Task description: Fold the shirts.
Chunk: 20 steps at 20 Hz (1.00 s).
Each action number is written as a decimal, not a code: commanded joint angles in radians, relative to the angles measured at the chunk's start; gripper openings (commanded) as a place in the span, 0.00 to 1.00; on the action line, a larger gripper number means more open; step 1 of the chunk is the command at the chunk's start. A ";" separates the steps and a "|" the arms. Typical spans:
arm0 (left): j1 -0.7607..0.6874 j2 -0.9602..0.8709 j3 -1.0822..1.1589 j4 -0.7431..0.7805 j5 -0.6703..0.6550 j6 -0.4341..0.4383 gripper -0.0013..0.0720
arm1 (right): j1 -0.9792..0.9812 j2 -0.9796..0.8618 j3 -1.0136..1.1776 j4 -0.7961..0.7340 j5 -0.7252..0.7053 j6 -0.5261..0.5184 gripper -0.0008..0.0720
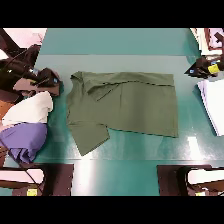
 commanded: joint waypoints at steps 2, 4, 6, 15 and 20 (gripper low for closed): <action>0.060 0.208 -0.333 0.056 0.000 0.036 0.70 | -0.027 0.124 -0.134 0.003 0.076 -0.032 0.43; 0.060 0.291 -0.526 0.056 0.078 0.042 0.70 | -0.027 0.208 -0.275 0.004 0.037 -0.039 0.43; 0.060 0.334 -0.672 0.044 0.154 0.057 0.70 | -0.026 0.278 -0.391 0.004 -0.006 -0.039 0.43; 0.060 0.336 -0.855 -0.120 0.312 0.160 0.70 | -0.027 0.419 -0.552 0.004 -0.033 -0.049 0.43; -0.044 0.335 -0.858 -0.128 0.393 0.153 0.70 | -0.027 0.421 -0.551 0.003 -0.030 -0.049 0.43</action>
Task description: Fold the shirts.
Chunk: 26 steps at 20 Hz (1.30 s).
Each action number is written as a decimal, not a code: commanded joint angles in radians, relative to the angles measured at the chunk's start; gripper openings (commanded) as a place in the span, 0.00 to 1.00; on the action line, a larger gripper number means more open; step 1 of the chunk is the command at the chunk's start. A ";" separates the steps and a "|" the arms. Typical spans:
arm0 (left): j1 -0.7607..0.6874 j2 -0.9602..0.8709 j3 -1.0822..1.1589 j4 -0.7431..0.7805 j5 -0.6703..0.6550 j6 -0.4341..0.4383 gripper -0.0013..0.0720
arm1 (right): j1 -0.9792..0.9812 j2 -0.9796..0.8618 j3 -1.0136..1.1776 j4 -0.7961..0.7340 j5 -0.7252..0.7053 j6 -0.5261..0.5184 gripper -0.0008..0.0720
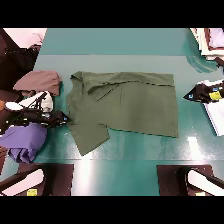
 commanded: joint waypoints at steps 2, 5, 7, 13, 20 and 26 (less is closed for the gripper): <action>-0.079 0.000 -0.008 0.002 0.084 -0.032 0.32 | -0.006 0.007 -0.006 -0.003 0.010 0.000 0.43; -0.079 0.000 0.035 0.003 0.045 -0.031 0.05 | -0.068 0.008 -0.028 -0.004 0.045 0.000 0.43; -0.079 0.000 0.089 0.003 0.012 -0.030 0.05 | -0.129 0.010 -0.104 -0.006 0.060 0.000 0.43; -0.079 0.000 0.176 0.002 -0.009 -0.030 0.05 | -0.223 0.006 -0.478 -0.098 -0.073 -0.014 0.72; -0.079 0.000 0.176 0.002 -0.013 -0.030 0.05 | -0.126 0.006 -0.585 -0.070 -0.205 -0.016 0.60; -0.079 0.007 0.176 0.003 -0.061 -0.030 0.05 | -0.035 0.006 -0.585 -0.048 -0.172 -0.020 0.03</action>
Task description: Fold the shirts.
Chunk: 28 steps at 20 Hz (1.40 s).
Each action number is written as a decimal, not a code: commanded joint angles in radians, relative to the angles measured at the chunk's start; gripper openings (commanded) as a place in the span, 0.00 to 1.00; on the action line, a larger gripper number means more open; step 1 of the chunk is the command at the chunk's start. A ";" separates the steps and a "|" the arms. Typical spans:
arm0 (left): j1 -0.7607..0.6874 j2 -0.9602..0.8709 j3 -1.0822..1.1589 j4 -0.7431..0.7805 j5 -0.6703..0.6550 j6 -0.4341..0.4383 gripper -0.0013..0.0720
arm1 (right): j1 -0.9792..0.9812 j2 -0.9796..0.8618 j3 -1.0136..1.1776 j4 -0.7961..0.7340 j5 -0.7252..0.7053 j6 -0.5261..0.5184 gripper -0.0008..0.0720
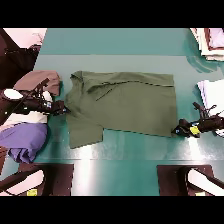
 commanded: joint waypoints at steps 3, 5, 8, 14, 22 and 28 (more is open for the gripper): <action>0.000 0.095 0.040 0.008 -0.019 -0.010 0.05 | 0.053 0.054 0.058 0.010 0.055 -0.010 0.03; 0.000 0.188 0.144 0.009 -0.024 -0.026 0.05 | 0.053 0.132 0.193 0.008 0.082 0.013 0.03; 0.000 0.311 0.410 0.008 -0.030 -0.047 0.05 | 0.053 0.250 0.507 0.007 0.081 0.042 0.03; 0.000 0.376 1.081 0.007 -0.041 -0.065 0.05 | 0.053 0.315 1.190 -0.014 0.003 0.048 0.03; 0.000 0.377 1.415 0.006 -0.040 -0.187 0.05 | 0.053 0.236 1.553 -0.185 0.129 0.126 0.03; 0.000 0.282 0.947 0.003 -0.128 -0.193 0.05 | 0.053 0.049 1.309 -0.176 0.232 0.125 0.03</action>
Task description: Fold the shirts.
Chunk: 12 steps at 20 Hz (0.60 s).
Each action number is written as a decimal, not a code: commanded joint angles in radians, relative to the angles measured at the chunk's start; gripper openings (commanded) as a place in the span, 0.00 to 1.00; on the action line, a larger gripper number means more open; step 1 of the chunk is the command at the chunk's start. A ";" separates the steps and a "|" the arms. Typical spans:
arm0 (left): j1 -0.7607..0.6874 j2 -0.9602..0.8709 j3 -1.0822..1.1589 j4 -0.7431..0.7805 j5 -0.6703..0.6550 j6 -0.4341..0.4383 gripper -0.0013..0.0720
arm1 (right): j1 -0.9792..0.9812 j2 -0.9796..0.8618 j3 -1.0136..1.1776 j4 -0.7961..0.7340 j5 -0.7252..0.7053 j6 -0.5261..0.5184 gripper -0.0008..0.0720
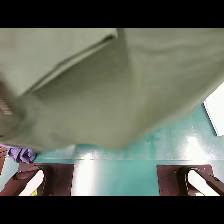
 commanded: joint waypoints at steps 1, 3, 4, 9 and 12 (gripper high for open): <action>0.001 -0.096 -0.257 0.003 -0.045 -0.005 0.05 | 0.009 -0.164 -0.090 -0.012 0.071 0.003 0.03; 0.001 -0.212 -0.351 0.004 -0.034 0.002 0.05 | 0.039 -0.306 -0.100 -0.014 0.085 0.003 0.03; 0.001 -0.286 -0.377 0.004 -0.029 0.004 0.05 | 0.056 -0.375 -0.100 -0.015 0.086 0.003 0.03; 0.001 -0.648 -0.388 -0.132 0.129 0.148 0.05 | 0.114 -0.668 -0.099 -0.014 -0.031 0.004 0.03; -0.014 -0.769 -0.387 -0.228 0.254 0.250 0.05 | 0.114 -0.753 -0.098 -0.011 -0.170 0.050 0.03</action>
